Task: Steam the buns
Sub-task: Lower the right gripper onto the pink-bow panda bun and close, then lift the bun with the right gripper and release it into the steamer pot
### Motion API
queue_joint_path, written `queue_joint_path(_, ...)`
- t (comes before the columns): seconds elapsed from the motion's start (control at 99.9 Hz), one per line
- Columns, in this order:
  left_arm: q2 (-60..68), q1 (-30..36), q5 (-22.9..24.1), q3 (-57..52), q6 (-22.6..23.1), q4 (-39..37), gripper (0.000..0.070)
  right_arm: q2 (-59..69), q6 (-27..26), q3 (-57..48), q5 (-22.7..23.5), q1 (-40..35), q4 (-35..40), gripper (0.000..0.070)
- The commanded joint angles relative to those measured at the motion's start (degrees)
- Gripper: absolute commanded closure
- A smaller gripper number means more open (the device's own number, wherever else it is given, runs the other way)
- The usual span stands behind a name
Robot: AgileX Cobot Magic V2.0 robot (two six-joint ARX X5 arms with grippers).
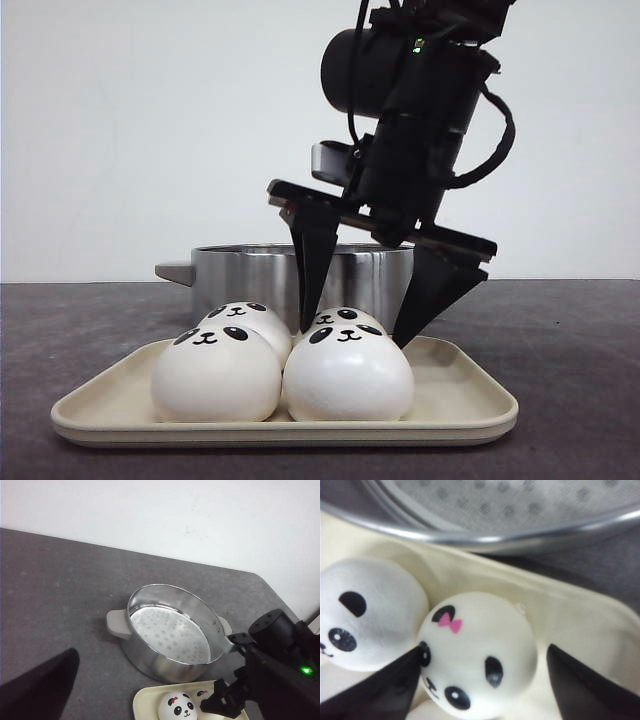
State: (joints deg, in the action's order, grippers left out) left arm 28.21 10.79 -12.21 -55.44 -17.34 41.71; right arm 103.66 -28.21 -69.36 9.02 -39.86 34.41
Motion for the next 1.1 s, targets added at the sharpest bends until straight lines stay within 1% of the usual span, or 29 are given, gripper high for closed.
queue_joint_path(0.0,0.3,0.2,0.2,-0.7,0.2,-0.5,0.0022,2.4,-0.5,-0.9,-0.5,-0.7,0.5,0.0316)
queue_joint_path(0.05,0.3,0.2,0.2,-0.7,0.2,-0.5,0.0022,3.0,-0.5,-0.9,-0.5,-0.8,0.8,0.0358)
queue_joint_path(0.1,0.3,0.3,0.2,-0.7,0.2,-0.5,0.0022,3.5,-0.5,-0.9,-0.6,-0.8,1.0,0.0446)
queue_joint_path(0.12,0.3,0.3,0.2,-0.7,0.2,-0.5,0.0022,3.5,-0.5,-0.9,-0.7,-0.8,1.2,0.0495)
queue_joint_path(0.14,0.3,0.4,0.2,-0.7,0.2,-0.5,0.0022,3.5,-0.5,-0.9,-1.0,-0.8,1.3,0.0560)
queue_joint_path(0.17,0.3,0.5,0.2,-0.7,0.2,-0.5,0.0022,3.5,-0.5,-0.9,-1.9,-0.9,1.5,0.0683)
queue_joint_path(0.18,0.3,0.6,0.2,-0.7,0.2,-0.5,0.0022,3.5,-0.4,-0.9,-2.1,-0.9,1.5,0.0700)
queue_joint_path(0.26,0.3,0.8,0.2,-0.7,0.2,-0.3,0.0022,3.2,0.3,-0.9,-3.8,-1.4,1.8,0.0694)
queue_joint_path(0.33,0.3,0.9,0.2,-0.7,0.2,0.1,0.0022,1.6,0.5,-1.0,-3.5,-1.4,2.9,0.0694)
queue_joint_path(0.4,0.3,0.9,0.2,-0.7,0.2,0.6,0.0022,-1.1,2.0,-1.4,-2.8,-2.0,4.6,0.0694)
queue_joint_path(0.511,0.3,0.9,0.3,-0.7,0.2,0.7,0.0022,-6.7,5.6,-4.8,-1.8,-3.8,10.1,0.0694)
queue_joint_path(0.611,0.3,0.9,0.3,-0.7,0.2,0.2,0.0022,-11.2,9.1,-10.9,-2.1,-5.8,15.6,0.0694)
queue_joint_path(0.671,0.3,0.9,0.4,-0.7,0.2,-0.2,0.0022,-13.1,10.5,-15.8,-4.5,-6.6,17.5,0.0694)
queue_joint_path(0.771,0.3,0.9,0.4,-0.7,0.2,-1.0,0.0022,-13.9,12.8,-25.3,-10.8,-7.3,18.3,0.0694)
queue_joint_path(0.901,0.3,0.9,0.4,-0.7,0.2,-1.2,0.0022,-12.8,16.3,-34.5,-16.8,-6.0,16.3,0.0694)
queue_joint_path(0.981,0.3,0.9,0.4,-0.7,0.2,-1.2,0.0022,-11.7,17.3,-36.5,-16.9,-4.4,13.6,0.0694)
queue_joint_path(1.091,0.3,0.9,0.4,-0.7,0.2,-1.1,0.0022,-9.3,18.7,-36.5,-16.6,-1.4,10.8,0.0694)
